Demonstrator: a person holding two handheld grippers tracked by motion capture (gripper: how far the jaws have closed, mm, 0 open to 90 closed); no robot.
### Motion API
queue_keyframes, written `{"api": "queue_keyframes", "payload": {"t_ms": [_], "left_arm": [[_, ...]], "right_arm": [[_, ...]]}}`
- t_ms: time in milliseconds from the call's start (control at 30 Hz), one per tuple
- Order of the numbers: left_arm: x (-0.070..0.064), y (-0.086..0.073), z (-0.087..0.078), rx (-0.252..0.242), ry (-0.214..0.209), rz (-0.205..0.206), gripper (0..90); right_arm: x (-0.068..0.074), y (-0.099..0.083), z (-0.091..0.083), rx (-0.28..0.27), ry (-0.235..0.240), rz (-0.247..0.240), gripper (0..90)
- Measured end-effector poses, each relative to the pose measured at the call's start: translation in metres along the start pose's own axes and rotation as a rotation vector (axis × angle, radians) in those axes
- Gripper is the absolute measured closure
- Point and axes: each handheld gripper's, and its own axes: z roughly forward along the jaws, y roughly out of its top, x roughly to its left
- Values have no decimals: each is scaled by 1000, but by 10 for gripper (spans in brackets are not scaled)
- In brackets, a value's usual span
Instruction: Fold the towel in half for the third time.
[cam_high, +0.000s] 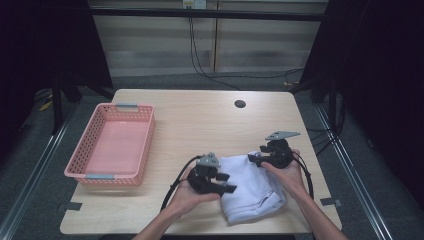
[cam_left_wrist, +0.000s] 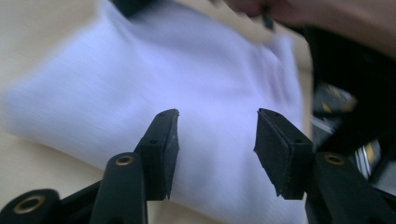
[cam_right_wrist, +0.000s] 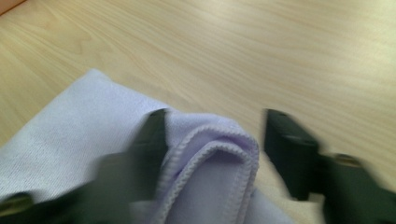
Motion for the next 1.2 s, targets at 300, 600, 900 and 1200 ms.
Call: {"api": "queue_keyframes", "payload": {"t_ms": [300,600,900,1200], "left_arm": [[-27,-33,17,87,14,94,373],[-9,-33,18,82,11,133,519],[11,-33,3,121,57,156,551],[2,-54,-22,81,46,25,365]], "right_arm": [[-17,-26,-9,6,-4,40,788],[-22,-44,-1,3,-4,50,743],[-7,-40,-1,13,-85,55,675],[-23,-40,-10,-36,26,73,305]]}}
